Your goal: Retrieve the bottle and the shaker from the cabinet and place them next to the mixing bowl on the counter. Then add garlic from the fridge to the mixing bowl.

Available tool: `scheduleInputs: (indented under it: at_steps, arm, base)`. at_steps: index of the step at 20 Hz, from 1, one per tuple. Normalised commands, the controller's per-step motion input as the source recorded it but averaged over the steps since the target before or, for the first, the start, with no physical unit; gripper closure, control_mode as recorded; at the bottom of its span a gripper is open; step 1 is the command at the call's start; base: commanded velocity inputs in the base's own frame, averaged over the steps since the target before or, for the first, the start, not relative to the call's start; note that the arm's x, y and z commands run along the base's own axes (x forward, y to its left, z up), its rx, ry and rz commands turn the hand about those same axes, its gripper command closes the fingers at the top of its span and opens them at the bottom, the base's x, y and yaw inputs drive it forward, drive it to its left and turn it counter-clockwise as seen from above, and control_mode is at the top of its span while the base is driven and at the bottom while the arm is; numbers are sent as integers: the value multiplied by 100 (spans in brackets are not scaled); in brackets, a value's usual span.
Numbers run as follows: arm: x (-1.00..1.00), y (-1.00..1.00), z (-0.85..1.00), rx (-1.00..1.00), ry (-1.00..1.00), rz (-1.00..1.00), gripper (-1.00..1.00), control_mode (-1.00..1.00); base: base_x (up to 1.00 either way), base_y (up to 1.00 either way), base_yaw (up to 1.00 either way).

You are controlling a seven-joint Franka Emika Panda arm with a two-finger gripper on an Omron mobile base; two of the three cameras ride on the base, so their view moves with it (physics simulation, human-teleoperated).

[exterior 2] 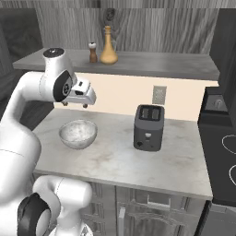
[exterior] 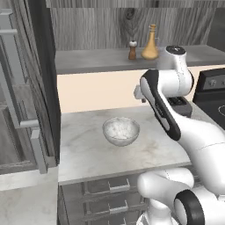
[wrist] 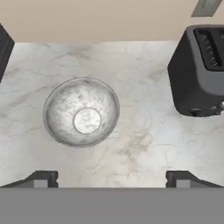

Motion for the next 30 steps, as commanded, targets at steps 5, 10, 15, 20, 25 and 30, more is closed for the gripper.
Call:
scheduleInputs:
  at_steps: [5, 10, 15, 20, 25, 30]
  arm:
    - [-16, -13, 69, 1, -19, -11, -100, -100]
    - [-12, -25, 75, 2, -13, -6, -100, -100]
    - [0, -36, 84, 3, -8, 0, -100, -100]
    - [10, -35, 65, 1, -4, 4, -100, -100]
    - [30, -19, 32, 0, 0, 16, -100, -100]
    - [40, 0, -7, 0, -7, 8, -100, -100]
  base:
    - [0, 0, 0]
    - [0, 0, 0]
    - [0, 0, 0]
    - [0, 0, 0]
    - [0, 0, 0]
    - [0, 0, 0]
